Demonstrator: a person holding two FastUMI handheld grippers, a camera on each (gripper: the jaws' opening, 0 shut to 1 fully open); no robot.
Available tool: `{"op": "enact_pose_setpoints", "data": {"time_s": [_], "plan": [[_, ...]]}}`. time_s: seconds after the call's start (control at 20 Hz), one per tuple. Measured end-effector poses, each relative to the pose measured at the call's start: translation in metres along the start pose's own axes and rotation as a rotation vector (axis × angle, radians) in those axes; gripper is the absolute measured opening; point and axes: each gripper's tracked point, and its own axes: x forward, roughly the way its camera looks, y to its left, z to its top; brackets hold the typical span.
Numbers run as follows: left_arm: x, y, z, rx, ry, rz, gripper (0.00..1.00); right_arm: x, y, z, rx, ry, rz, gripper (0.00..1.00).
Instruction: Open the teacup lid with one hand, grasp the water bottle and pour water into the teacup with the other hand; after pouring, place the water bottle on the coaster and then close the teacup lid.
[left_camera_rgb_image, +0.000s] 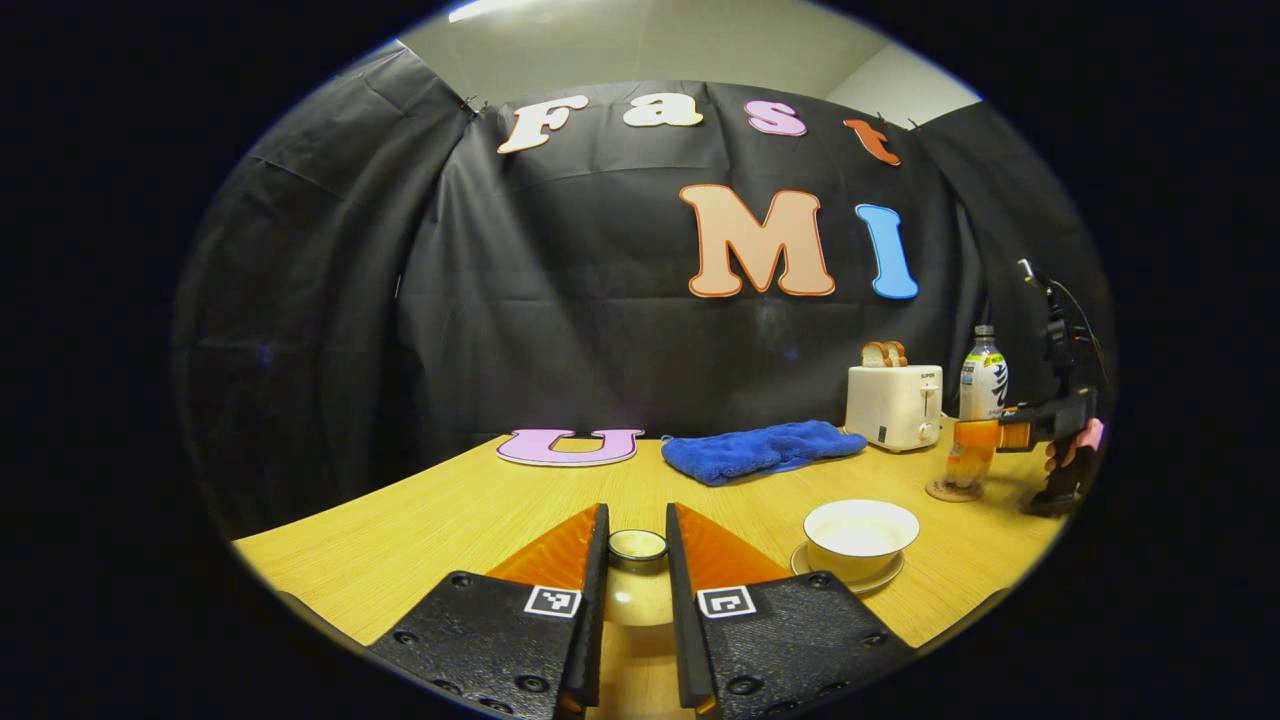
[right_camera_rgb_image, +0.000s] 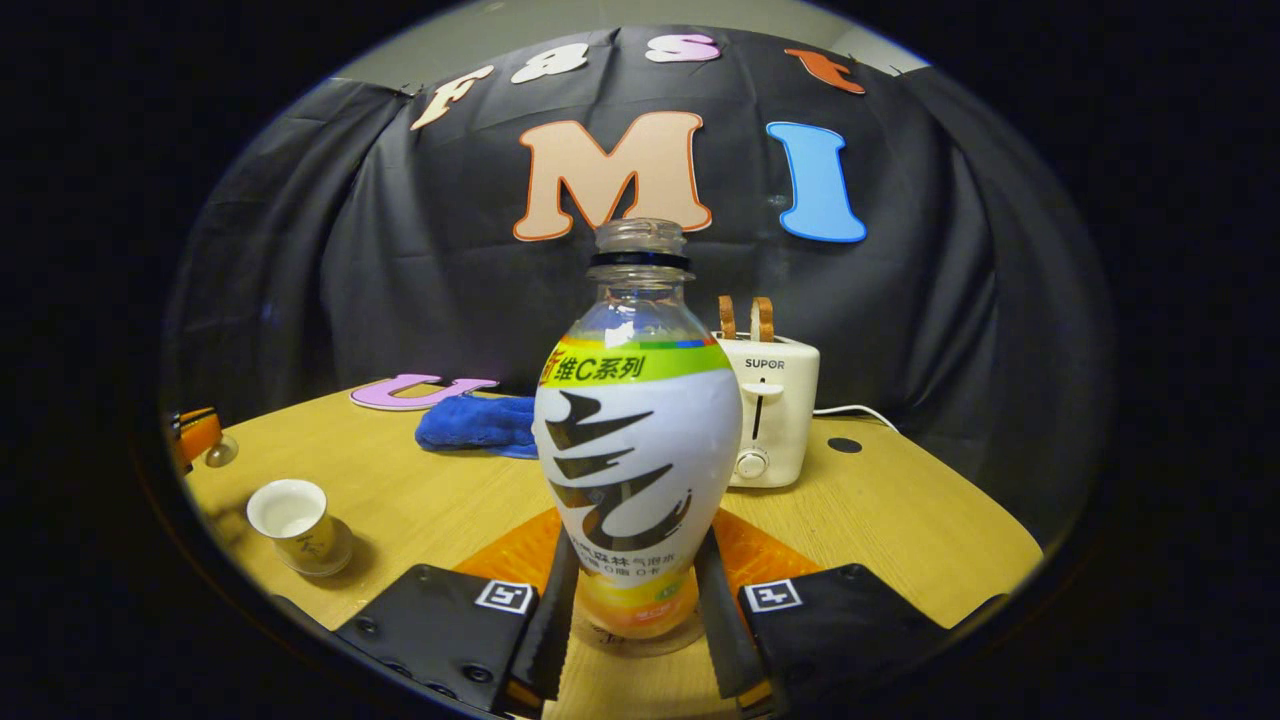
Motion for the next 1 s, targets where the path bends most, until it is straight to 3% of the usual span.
{"op": "enact_pose_setpoints", "data": {"time_s": [0.4, 0.45, 0.5, 0.6, 0.75, 1.0], "plan": [[0.0, -0.001, -0.002, -0.001, -0.001, -0.002, 0.28, -0.001, 0.002, -0.003, 0.019, 0.001, 0.015, 0.7], [0.0, -0.001, -0.001, 0.0, -0.001, -0.002, 0.28, -0.001, 0.003, -0.003, 0.024, 0.0, 0.02, 0.8], [0.001, -0.001, -0.002, -0.001, -0.002, -0.002, 0.28, -0.002, 0.004, -0.004, 0.026, 0.0, 0.026, 0.77], [0.001, -0.002, -0.002, 0.0, 0.0, -0.002, 0.28, -0.004, 0.007, -0.006, 0.018, 0.006, 0.04, 0.91], [0.001, -0.002, -0.003, -0.001, -0.001, -0.003, 0.28, -0.01, 0.005, -0.005, 0.029, -0.005, 0.043, 0.96], [0.001, -0.005, -0.003, 0.0, -0.001, -0.013, 0.28, -0.033, 0.003, -0.003, 0.015, -0.019, 0.011, 0.92]]}}
